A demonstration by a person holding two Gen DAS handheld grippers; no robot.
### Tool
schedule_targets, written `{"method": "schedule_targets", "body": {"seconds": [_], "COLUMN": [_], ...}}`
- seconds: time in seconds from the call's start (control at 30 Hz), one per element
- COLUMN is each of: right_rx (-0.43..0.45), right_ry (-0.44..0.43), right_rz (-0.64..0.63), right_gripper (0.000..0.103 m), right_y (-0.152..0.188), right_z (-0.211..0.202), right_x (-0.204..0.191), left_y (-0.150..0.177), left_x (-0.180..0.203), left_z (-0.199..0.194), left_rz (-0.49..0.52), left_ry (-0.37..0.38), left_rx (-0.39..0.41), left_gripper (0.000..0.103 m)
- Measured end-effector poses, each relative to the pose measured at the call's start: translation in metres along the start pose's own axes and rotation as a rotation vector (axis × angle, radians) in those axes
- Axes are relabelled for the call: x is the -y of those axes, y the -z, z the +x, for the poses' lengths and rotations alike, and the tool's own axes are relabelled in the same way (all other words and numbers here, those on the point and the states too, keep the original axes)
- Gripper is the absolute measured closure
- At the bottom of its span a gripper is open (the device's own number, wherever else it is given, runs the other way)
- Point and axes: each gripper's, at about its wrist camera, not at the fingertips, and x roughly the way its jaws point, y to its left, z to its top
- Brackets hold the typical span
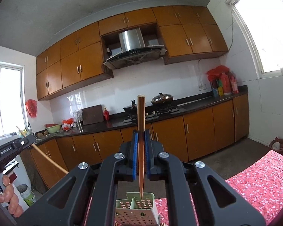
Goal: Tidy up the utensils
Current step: 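Lift the chopsticks and lower them upright into the perforated metal holder with both grippers, then open both grippers to release the chopsticks into the holder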
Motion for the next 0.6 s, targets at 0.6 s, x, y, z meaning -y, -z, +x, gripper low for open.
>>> {"method": "schedule_targets", "body": {"seconds": [0.6], "right_rx": [-0.201], "right_ry": [0.004], "right_rz": [-0.001], "right_gripper": [0.081], "right_y": [0.036], "right_z": [0.030], "right_x": [0.001], "left_y": [0.061], "left_x": [0.009], "left_z": [0.054], "left_rz": [0.060], "left_ry": [0.012], "left_rx": [-0.194], "left_gripper": [0.093]}}
